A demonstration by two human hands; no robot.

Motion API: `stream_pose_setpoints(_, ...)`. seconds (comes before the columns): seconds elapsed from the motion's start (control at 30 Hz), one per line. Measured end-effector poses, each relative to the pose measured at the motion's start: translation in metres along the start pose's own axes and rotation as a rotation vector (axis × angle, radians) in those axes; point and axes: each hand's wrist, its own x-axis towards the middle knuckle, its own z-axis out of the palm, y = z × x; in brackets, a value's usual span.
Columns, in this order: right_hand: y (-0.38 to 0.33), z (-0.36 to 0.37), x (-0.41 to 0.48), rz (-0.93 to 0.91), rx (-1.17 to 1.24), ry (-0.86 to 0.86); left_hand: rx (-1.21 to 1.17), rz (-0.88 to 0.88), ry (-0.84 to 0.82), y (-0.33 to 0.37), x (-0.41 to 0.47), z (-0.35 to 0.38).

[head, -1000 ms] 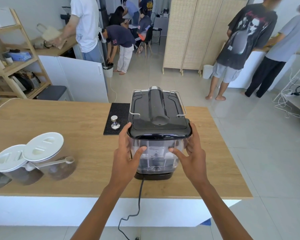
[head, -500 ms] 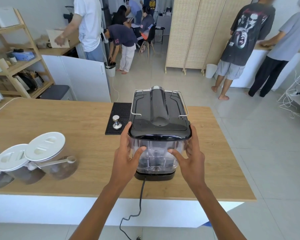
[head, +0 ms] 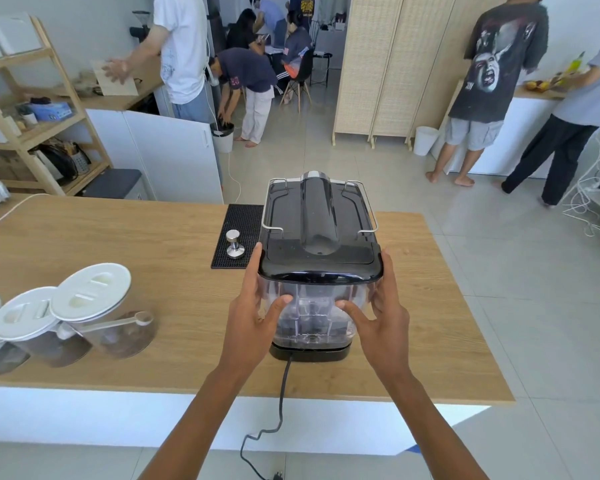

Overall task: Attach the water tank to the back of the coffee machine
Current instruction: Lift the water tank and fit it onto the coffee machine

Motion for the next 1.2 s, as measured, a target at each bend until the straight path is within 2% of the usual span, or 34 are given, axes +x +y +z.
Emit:
stream_pose_setpoints(0.53, 0.01, 0.007, -0.007, 0.038, -0.045, 0.02, 0.119, 0.069, 0.018, -0.012, -0.005, 0.001)
stream_pose_setpoints(0.93, 0.003, 0.002, -0.011, 0.026, -0.036, -0.023, 0.127, -0.014, -0.005, 0.004, -0.011, 0.002)
stream_pose_setpoints(1.2, 0.002, -0.002, -0.014, 0.068, -0.094, -0.006, 0.18, -0.026, -0.043, -0.008, -0.02, 0.0)
